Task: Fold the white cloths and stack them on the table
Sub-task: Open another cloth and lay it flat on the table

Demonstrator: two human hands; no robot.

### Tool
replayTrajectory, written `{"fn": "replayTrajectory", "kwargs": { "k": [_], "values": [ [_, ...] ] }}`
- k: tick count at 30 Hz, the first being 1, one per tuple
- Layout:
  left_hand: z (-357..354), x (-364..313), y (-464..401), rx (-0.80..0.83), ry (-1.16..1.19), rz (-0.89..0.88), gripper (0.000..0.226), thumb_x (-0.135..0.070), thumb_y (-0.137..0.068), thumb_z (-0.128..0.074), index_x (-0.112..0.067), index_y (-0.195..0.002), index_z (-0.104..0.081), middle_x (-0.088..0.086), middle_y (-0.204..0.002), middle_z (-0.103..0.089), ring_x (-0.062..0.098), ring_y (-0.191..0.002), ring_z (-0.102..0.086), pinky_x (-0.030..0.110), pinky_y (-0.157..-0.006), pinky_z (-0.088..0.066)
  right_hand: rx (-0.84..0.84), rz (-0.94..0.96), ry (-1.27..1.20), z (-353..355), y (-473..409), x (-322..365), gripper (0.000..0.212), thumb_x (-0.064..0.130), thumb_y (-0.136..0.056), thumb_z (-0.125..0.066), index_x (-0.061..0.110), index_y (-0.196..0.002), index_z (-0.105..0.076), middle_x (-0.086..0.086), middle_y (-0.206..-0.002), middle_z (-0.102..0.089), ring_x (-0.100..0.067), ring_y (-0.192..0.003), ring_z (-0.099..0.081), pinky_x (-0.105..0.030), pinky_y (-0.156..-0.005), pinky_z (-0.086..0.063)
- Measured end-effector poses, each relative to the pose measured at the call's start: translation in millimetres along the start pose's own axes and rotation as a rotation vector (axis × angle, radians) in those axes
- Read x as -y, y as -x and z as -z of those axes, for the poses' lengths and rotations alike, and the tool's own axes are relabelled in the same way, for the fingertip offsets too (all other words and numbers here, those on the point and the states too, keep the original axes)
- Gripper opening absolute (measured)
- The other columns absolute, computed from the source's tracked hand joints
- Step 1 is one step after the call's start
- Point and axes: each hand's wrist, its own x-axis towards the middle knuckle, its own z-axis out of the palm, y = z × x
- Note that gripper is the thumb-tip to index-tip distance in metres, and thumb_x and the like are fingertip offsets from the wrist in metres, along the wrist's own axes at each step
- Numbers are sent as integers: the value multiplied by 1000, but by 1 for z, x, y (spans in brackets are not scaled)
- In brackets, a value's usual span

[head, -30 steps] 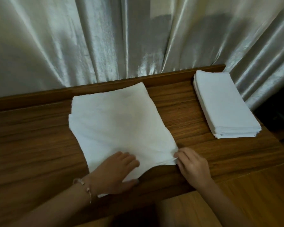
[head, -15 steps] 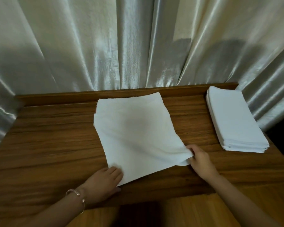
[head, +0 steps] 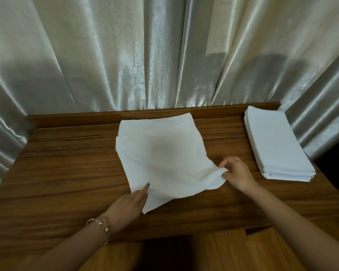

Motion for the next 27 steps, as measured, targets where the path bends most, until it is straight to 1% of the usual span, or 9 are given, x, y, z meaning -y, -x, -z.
{"fn": "replayTrajectory", "kwargs": {
  "k": [4, 6, 10, 13, 16, 18, 20, 23, 27],
  "values": [
    [-9, -8, 0, -30, 82, 6, 71, -64, -70, -52, -15, -119, -66, -6, -123, -65, 5, -103, -66, 21, -88, -51, 23, -26, 17, -2, 0, -8, 21, 8, -81, -69, 27, -88, -63, 1, -122, -53, -17, -119, -48, -23, -91, -34],
    [-16, -10, -5, -9, 57, 12, 71, -67, -64, -63, -16, -113, -70, -7, -120, -67, 5, -103, -66, 23, -87, -52, 50, -25, 23, -3, 2, -9, 23, 9, -82, -69, 30, -86, -60, 3, -116, -54, -17, -115, -50, -23, -88, -35],
    [-28, -8, -16, 48, -40, 44, 58, -35, -52, -90, -9, -102, -75, 1, -120, -67, 18, -105, -67, 31, -83, -57, 76, -56, -2, -3, 2, -8, 21, 9, -84, -68, 27, -90, -60, 4, -110, -55, -21, -95, -63, -21, -69, -48],
    [-31, -9, -18, 22, -159, 21, 38, -15, -58, -82, -4, -94, -76, 11, -117, -68, 25, -98, -69, 33, -78, -59, 119, -135, -115, 1, 6, -4, 26, 6, -84, -68, 23, -101, -60, 7, -106, -55, -18, -72, -69, -24, -58, -57],
    [-35, -11, -18, -24, -205, 45, 31, -6, -75, -51, 4, -93, -74, 19, -112, -69, 29, -89, -71, 35, -70, -61, 250, -166, -106, 0, 12, -3, 36, 6, -84, -68, 25, -112, -57, 10, -109, -50, -15, -87, -64, -23, -63, -59],
    [-32, -12, -17, -13, -207, 83, 34, -4, -66, -72, 11, -97, -71, 26, -111, -67, 32, -87, -71, 37, -68, -61, 309, -160, -98, -5, 17, -5, 40, 4, -87, -64, 25, -119, -54, 4, -118, -49, -16, -93, -62, -21, -62, -57],
    [-27, -12, -16, 51, -203, 116, 54, -7, -53, -86, 13, -100, -68, 30, -110, -65, 33, -86, -71, 36, -68, -61, 233, -115, -123, -9, 22, -6, 38, 2, -88, -61, 22, -119, -53, -3, -125, -51, -18, -88, -65, -17, -56, -54],
    [-23, -12, -15, 87, -200, 144, 41, -5, -63, -78, 14, -98, -68, 33, -109, -65, 33, -82, -72, 36, -63, -61, -36, -48, -249, -7, 25, 2, 26, -1, -88, -60, 22, -95, -50, -3, -128, -53, -20, -81, -68, -22, -56, -56],
    [-10, -13, -22, 233, -132, 156, 59, -2, -64, -82, 16, -115, -59, 35, -128, -52, 33, -96, -68, 37, -69, -61, -176, 177, -201, -1, 25, 10, 43, -6, -82, -62, 33, -70, -49, 9, -130, -53, -16, -122, -52, -29, -89, -51]
  ]
}}
